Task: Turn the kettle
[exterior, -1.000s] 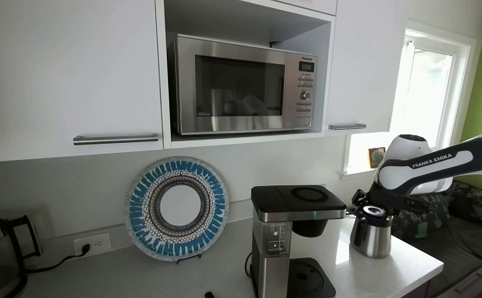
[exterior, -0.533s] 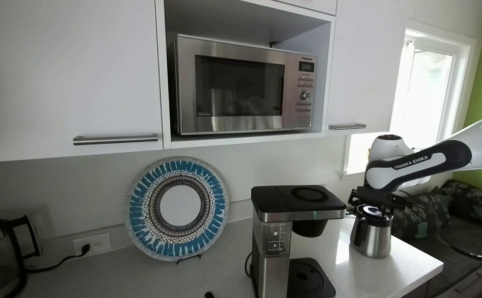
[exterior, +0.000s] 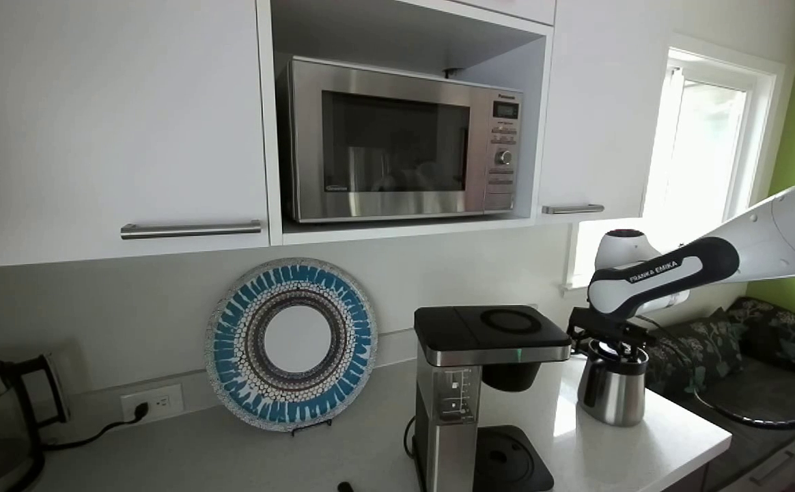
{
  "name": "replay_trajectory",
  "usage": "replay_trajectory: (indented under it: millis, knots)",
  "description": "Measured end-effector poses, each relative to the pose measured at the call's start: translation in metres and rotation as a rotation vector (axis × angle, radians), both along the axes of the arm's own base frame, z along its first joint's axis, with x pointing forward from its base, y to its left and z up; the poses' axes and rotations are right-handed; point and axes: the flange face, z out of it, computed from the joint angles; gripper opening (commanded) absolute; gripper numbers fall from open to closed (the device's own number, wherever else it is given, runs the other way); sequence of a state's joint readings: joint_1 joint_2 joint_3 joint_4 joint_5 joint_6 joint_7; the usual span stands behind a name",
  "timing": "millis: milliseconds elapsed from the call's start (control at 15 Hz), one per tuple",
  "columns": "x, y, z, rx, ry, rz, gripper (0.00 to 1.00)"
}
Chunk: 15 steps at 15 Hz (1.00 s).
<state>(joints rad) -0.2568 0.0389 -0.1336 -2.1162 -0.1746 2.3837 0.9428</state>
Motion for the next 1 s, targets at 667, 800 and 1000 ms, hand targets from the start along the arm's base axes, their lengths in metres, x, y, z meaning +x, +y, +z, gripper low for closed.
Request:
replay_trajectory:
  millis: [667, 800, 1000]
  knots:
    - [0.016, -0.002, -0.016, 0.027, -0.005, -0.147, 0.08]
    - [0.018, -0.002, -0.017, 0.030, -0.010, -0.170, 0.08]
    - [0.021, -0.002, -0.016, 0.033, -0.017, -0.199, 0.08]
